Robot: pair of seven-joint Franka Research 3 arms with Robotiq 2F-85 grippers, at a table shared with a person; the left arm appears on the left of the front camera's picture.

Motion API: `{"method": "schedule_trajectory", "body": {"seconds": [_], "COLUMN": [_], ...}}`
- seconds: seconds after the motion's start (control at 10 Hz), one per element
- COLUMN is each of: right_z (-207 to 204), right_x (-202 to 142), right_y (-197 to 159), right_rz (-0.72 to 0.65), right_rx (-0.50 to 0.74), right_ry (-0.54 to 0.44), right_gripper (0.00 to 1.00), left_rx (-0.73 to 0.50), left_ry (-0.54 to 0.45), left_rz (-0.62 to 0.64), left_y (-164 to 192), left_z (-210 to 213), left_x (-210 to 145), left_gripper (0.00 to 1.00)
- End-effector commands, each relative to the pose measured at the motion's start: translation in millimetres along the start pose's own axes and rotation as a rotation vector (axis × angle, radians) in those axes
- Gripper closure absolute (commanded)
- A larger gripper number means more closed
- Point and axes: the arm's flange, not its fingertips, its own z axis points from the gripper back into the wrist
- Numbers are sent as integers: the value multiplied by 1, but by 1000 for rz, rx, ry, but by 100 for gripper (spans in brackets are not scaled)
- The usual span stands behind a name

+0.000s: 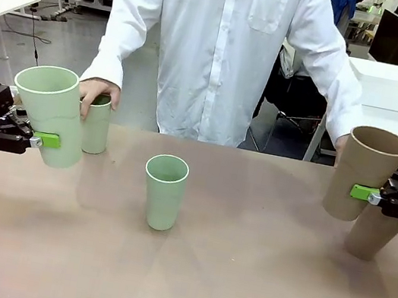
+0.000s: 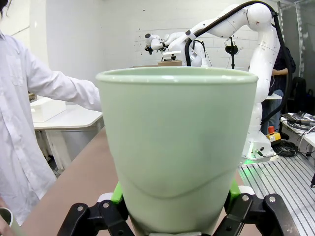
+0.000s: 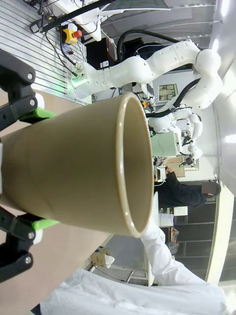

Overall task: Stack the cups and store them in the basket.
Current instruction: Place the stack of Reusable plastic cups into the Pantry Basket.

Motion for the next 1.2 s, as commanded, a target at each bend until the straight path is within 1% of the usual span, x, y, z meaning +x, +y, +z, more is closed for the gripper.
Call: {"method": "schedule_trajectory", "body": {"seconds": [0.0, 1.1], "right_z": [1, 1], "right_x": [1, 1], "right_y": [0, 0], "right_rz": [4, 4], "right_rx": [-5, -5], "right_ry": [0, 0], "right_gripper": [15, 15], "left_rx": [-3, -3], "left_ry": [-1, -1], "left_rz": [-5, -5], "left_y": [0, 0], "left_z": [-1, -1], "left_x": [2, 2], "left_gripper": [15, 15]}}
